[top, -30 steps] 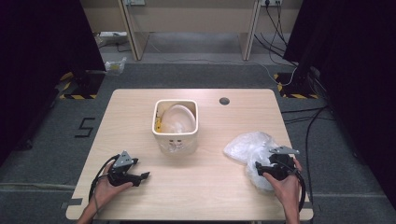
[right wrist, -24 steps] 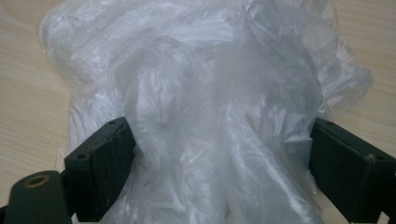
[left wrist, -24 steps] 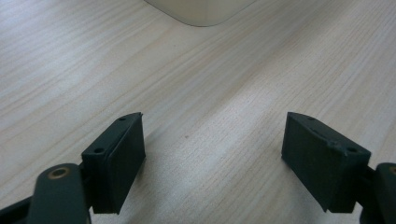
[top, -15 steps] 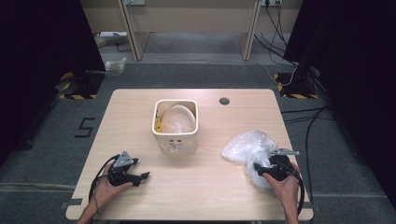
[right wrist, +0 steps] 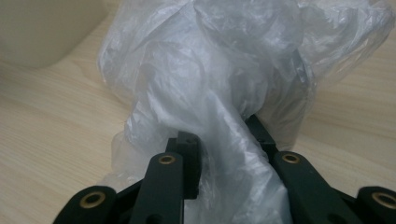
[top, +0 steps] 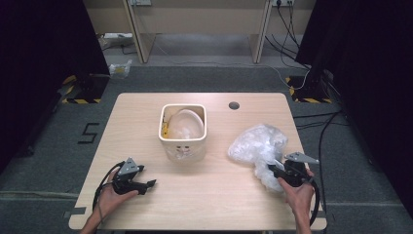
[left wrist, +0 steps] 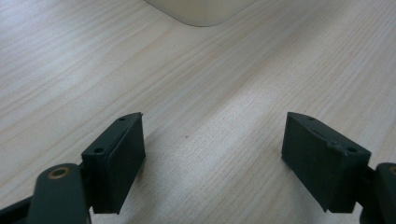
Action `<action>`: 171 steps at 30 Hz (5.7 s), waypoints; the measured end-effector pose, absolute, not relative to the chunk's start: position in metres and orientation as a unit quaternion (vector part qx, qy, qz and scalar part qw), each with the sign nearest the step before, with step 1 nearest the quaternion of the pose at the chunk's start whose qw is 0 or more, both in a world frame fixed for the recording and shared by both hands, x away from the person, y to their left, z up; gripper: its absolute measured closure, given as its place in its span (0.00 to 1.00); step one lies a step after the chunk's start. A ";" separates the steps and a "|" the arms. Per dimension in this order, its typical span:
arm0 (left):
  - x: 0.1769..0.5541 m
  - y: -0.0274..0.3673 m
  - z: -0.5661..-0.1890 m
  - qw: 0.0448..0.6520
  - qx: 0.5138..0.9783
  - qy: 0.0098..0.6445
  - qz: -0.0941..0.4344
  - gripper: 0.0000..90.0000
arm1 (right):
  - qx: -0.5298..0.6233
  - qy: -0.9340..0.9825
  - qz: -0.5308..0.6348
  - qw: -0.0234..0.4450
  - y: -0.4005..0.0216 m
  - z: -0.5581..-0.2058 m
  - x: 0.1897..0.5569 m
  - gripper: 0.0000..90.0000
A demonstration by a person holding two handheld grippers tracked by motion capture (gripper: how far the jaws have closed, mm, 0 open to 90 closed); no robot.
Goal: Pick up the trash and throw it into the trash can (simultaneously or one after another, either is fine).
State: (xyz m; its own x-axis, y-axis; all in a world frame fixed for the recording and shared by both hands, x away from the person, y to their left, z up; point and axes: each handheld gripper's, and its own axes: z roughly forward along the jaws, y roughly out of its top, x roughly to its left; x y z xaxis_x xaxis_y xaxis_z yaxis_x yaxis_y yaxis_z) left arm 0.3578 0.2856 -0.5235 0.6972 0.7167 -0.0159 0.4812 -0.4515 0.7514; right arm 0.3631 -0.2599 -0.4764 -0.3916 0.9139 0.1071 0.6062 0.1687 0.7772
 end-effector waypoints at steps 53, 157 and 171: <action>0.358 0.286 -0.524 0.385 0.836 0.359 0.152 0.23 | 0.349 0.772 0.489 0.208 -0.169 -0.328 0.398 0.82; 0.358 0.286 -0.523 0.383 0.838 0.358 0.151 0.23 | 0.283 0.877 0.373 0.113 0.010 -0.336 0.491 0.43; 0.358 0.286 -0.523 0.384 0.837 0.359 0.152 0.23 | 0.306 0.862 0.379 0.141 -0.020 -0.332 0.488 0.39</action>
